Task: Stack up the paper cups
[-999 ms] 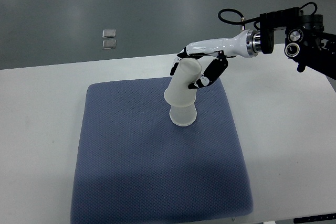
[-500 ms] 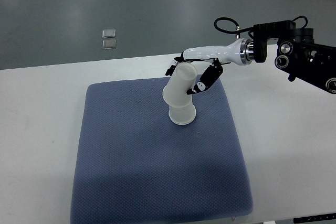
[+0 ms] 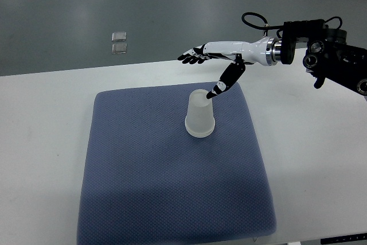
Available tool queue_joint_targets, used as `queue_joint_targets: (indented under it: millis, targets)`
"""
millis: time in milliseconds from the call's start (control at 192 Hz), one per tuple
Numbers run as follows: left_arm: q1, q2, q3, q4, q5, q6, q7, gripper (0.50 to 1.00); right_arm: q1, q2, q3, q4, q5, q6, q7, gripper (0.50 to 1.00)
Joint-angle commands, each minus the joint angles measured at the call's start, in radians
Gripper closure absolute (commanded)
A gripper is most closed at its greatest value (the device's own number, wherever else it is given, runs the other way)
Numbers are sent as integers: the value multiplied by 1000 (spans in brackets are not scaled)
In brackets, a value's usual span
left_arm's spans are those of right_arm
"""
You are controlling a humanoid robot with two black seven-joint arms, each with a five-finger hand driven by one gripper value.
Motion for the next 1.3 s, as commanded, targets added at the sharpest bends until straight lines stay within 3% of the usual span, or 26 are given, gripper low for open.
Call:
queue_joint_targets:
  millis: [0, 260, 510, 635, 880, 1103, 1296]
  targets:
    - [0, 0, 0, 1, 0, 0, 0, 500, -19, 1, 19, -54, 218, 1, -1, 583]
    - [0, 0, 0, 1, 0, 0, 0, 500, -56, 36, 19, -223, 718, 11, -9, 583]
    - [0, 0, 0, 1, 0, 0, 0, 500, -125, 108, 19, -352, 1124, -6, -149, 583]
    - [0, 0, 0, 1, 0, 0, 0, 500, -137, 129, 19, -404, 1264, -58, -216, 583]
    - [0, 0, 0, 1, 0, 0, 0, 500, -157, 136, 19, -443, 1381, -104, -316, 581]
    - [0, 0, 0, -1, 0, 0, 0, 500, -170, 128, 12, -439, 1371, -88, -307, 579]
    - [0, 0, 0, -1, 0, 0, 0, 500, -193, 120, 9, -438, 1370, 28, -307, 579]
